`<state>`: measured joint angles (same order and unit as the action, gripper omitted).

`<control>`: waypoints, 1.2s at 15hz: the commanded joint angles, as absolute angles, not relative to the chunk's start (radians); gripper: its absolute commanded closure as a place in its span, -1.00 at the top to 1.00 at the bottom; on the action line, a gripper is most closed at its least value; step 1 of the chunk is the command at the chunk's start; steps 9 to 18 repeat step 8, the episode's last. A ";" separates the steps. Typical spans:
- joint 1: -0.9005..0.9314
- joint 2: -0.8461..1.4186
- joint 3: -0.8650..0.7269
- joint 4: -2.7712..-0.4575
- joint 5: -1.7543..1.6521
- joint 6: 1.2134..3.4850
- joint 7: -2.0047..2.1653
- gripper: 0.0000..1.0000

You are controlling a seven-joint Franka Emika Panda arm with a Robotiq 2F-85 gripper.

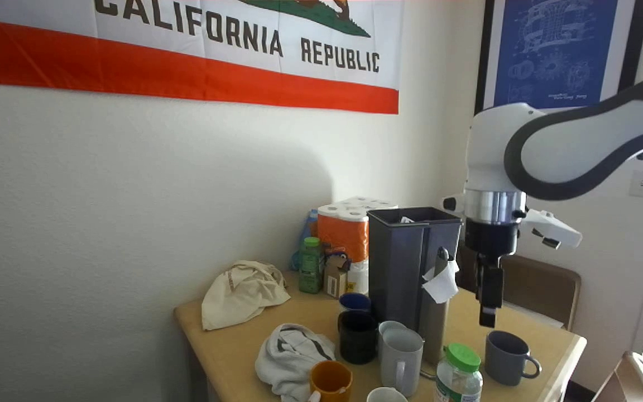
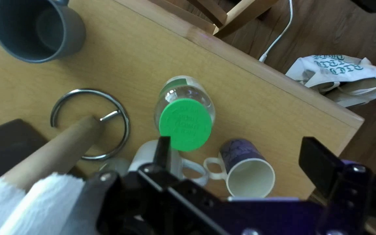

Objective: Pick the green lid on the table and put it on the bottle

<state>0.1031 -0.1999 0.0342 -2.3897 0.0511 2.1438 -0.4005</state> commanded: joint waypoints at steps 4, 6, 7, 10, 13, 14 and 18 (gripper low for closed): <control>0.128 -0.356 0.025 -2.212 0.034 1.920 -0.470 1.00; 0.134 -0.368 0.018 -2.180 0.043 1.893 -0.493 1.00; 0.136 -0.370 0.013 -2.171 0.047 1.886 -0.506 1.00; 0.139 -0.372 0.010 -2.165 0.049 1.885 -0.514 1.00; 0.139 -0.372 0.010 -2.165 0.049 1.885 -0.514 1.00; 0.139 -0.372 0.010 -2.165 0.049 1.885 -0.514 1.00; 0.139 -0.372 0.010 -2.165 0.049 1.885 -0.514 1.00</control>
